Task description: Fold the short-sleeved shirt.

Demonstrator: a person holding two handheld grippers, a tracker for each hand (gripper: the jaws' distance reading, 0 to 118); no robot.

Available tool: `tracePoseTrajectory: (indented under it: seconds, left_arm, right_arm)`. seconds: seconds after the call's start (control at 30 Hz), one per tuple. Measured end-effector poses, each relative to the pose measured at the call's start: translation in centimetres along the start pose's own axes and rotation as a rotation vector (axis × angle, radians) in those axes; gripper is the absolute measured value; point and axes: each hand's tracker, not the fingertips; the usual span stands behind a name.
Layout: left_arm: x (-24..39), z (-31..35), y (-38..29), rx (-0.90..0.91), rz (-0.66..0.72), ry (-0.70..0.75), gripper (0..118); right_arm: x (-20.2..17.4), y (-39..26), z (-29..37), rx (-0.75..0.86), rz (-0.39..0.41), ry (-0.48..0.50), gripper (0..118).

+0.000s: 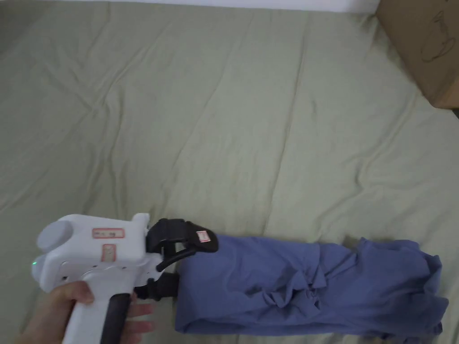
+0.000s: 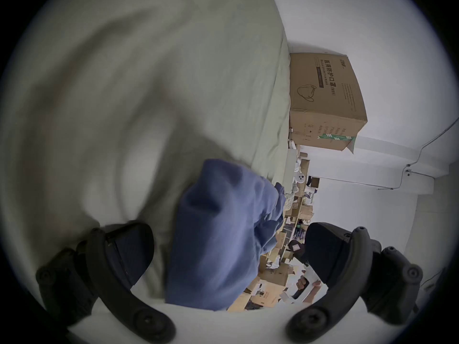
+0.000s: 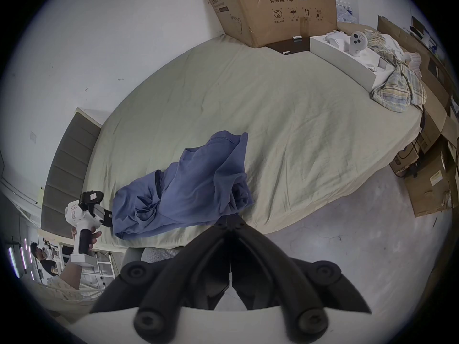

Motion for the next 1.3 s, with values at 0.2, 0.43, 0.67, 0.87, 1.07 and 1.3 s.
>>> tracePoseTrajectory:
  seconds: [0.2,0.43,0.67,0.87,1.07,1.3]
  left_arm:
    - [3.3,-2.9,-0.2,-0.03,-0.096,0.099,108]
    - [0.9,-2.3,1.0,-0.075,0.052,0.019,17]
    - [0.2,0.1,2.9,-0.081,0.014,0.072,17]
    - [0.2,8.3,4.6,0.042,-0.051,0.083,17]
    - [-1.7,20.2,6.9,0.198,-0.031,0.323,17]
    - [-1.2,28.0,7.1,0.276,-0.005,0.609,17]
  right_arm:
    - [-0.7,-0.2,-0.7,-0.012,0.001,0.028,0]
    - [-1.6,0.1,-1.3,-0.023,0.022,0.015,0]
    - [-3.8,0.3,-1.2,-0.033,0.051,-0.014,0]
    - [-6.9,0.8,-1.7,-0.023,0.066,-0.009,0]
    - [-10.4,1.0,-3.9,-0.045,0.123,0.043,0]
    - [-13.0,0.6,-7.2,-0.087,0.157,0.115,0]
